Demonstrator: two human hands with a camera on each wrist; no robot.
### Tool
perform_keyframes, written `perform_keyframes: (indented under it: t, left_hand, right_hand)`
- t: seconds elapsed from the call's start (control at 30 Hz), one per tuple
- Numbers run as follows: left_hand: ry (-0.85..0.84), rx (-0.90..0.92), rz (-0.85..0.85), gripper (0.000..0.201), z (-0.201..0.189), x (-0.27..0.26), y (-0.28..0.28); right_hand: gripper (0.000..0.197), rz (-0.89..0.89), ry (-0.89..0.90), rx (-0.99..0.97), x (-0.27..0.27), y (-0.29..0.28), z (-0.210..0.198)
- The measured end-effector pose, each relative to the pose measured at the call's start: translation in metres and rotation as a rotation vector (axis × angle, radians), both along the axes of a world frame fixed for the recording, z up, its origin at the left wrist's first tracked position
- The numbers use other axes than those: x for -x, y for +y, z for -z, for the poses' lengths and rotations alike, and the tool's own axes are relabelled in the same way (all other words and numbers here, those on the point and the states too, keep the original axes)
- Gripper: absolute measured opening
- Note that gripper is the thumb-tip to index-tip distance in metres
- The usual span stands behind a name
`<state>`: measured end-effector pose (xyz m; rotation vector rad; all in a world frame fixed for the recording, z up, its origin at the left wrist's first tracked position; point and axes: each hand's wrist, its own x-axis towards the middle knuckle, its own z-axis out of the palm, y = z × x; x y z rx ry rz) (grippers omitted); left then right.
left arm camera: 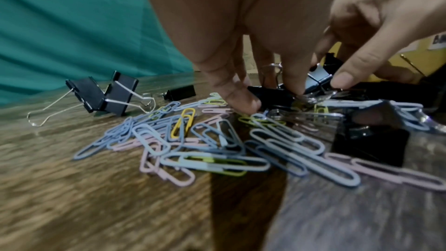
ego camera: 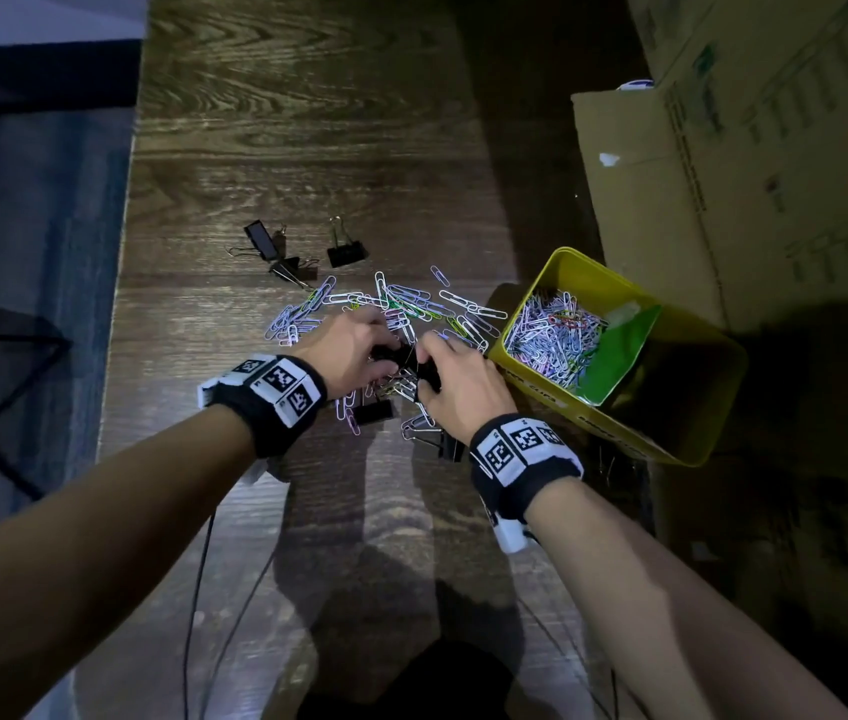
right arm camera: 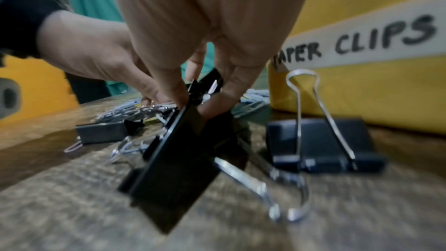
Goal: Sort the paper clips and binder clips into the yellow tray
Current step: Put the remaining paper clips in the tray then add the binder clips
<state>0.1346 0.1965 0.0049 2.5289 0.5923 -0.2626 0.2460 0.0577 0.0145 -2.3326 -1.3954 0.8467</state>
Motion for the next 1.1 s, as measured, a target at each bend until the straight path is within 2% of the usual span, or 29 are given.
perform_keyframes:
  t: [0.17,0.3,0.37,0.43,0.57,0.7,0.8,0.93,1.0,1.1]
  left_hand:
    - [-0.091,0.071,-0.122,0.025,-0.005,0.003,0.000]
    - [-0.188,0.125,-0.342,0.026,-0.012,0.017,0.011]
    - [-0.261,0.173,-0.503,0.026,-0.015,0.030,0.026]
    - [-0.296,0.146,-0.661,0.025,-0.020,0.047,0.041]
    - [-0.200,-0.029,-0.777,0.024,-0.024,0.078,0.062]
    - [-0.121,-0.026,-0.808,0.021,-0.013,0.094,0.074]
    - [-0.100,-0.035,-0.778,0.027,-0.009,0.097,0.071]
    - [-0.175,-0.285,-0.600,0.034,-0.016,0.089,0.033]
    - [-0.203,-0.226,-0.397,0.040,-0.016,0.080,0.001]
    - [-0.059,-0.109,-0.186,0.046,-0.008,0.066,-0.043]
  right_hand:
    - [0.021,0.098,0.090,-0.026,-0.002,-0.010,-0.003]
    - [0.021,0.148,0.144,-0.065,-0.004,-0.017,-0.007]
    - [0.021,0.191,0.144,-0.116,-0.004,-0.021,-0.010]
    - [0.021,0.239,0.129,-0.189,-0.003,-0.025,-0.014]
    - [0.022,0.271,0.074,-0.212,0.001,-0.042,-0.019]
    - [0.023,0.335,-0.048,-0.094,0.007,-0.066,-0.013]
    - [0.022,0.456,-0.025,-0.015,0.008,-0.082,-0.009]
    - [0.033,0.443,-0.086,0.116,0.013,-0.096,-0.014]
    - [0.042,0.417,-0.157,0.233,0.015,-0.094,-0.023]
    - [0.045,0.462,-0.196,0.303,0.014,-0.089,-0.037]
